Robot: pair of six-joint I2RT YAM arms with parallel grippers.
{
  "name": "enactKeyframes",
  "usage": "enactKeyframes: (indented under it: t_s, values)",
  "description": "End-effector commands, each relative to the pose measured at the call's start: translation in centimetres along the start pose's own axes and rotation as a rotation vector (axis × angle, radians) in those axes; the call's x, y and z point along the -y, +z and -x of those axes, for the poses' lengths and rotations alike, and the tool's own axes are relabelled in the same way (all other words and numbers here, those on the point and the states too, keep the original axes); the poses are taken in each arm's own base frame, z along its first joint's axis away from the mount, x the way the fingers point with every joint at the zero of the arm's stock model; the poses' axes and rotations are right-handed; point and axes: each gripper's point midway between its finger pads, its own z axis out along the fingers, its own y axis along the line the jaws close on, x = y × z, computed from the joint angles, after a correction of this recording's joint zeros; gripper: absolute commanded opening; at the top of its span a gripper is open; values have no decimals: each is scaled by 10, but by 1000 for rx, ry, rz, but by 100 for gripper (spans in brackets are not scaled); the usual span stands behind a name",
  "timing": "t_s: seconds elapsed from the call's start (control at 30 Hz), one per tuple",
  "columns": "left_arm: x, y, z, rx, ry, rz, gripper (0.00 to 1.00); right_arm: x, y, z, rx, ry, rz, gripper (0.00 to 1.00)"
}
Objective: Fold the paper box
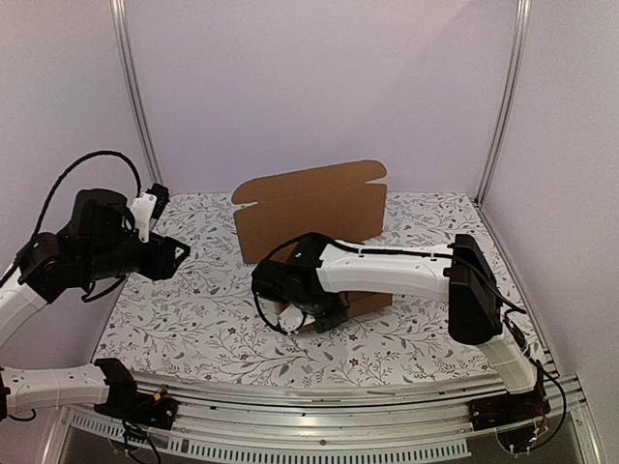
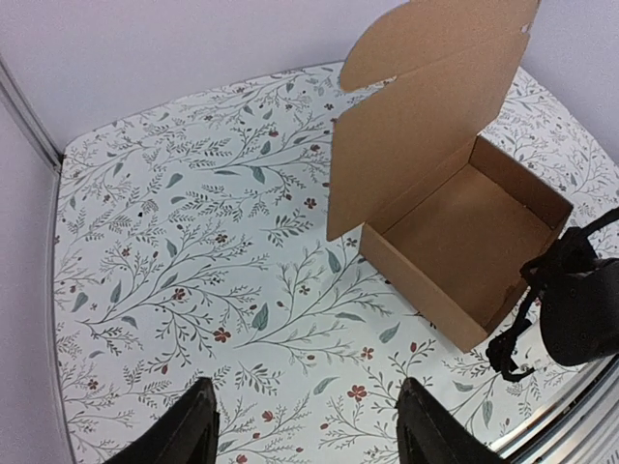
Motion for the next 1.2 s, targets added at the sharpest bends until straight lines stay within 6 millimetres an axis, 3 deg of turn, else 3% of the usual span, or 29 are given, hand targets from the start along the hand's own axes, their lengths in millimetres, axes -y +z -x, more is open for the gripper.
enactKeyframes:
  t_s: [0.0,0.1,0.27,0.37,0.47,0.5,0.53,0.57,0.67,0.73,0.83,0.93,1.07,1.17]
  values:
    - [6,9,-5,7,-2,-39,63,-51,-24,-79,-291,-200,225,32]
    - [17,20,-5,22,-27,-87,64,-46,-44,-84,-228,-170,211,45]
    - [28,45,3,114,-64,-125,66,-40,-91,-101,-55,-112,193,52]
    - [38,60,7,200,-52,-168,67,-24,-115,-120,116,4,183,56]
    - [32,82,15,240,-22,-102,71,16,-127,-146,365,234,164,58]
    - [25,90,17,243,-22,-45,72,35,-120,-152,461,339,157,60]
    - [20,96,24,270,-24,-8,73,62,-131,-164,617,464,96,61]
    - [21,107,24,273,-9,-4,74,83,-131,-196,706,598,61,64]
    - [31,130,30,291,13,-46,74,127,-122,-245,771,809,-4,67]
    - [41,146,31,272,58,-76,74,148,-124,-256,839,844,-16,74]
    - [49,163,37,267,104,-96,73,164,-132,-254,843,711,-83,98]
    - [51,172,46,299,94,-103,70,174,-124,-246,797,591,-135,99]
    - [64,178,53,344,110,-179,59,158,-109,-214,776,518,-30,99]
    - [74,181,50,345,131,-242,44,148,-112,-207,798,534,6,97]
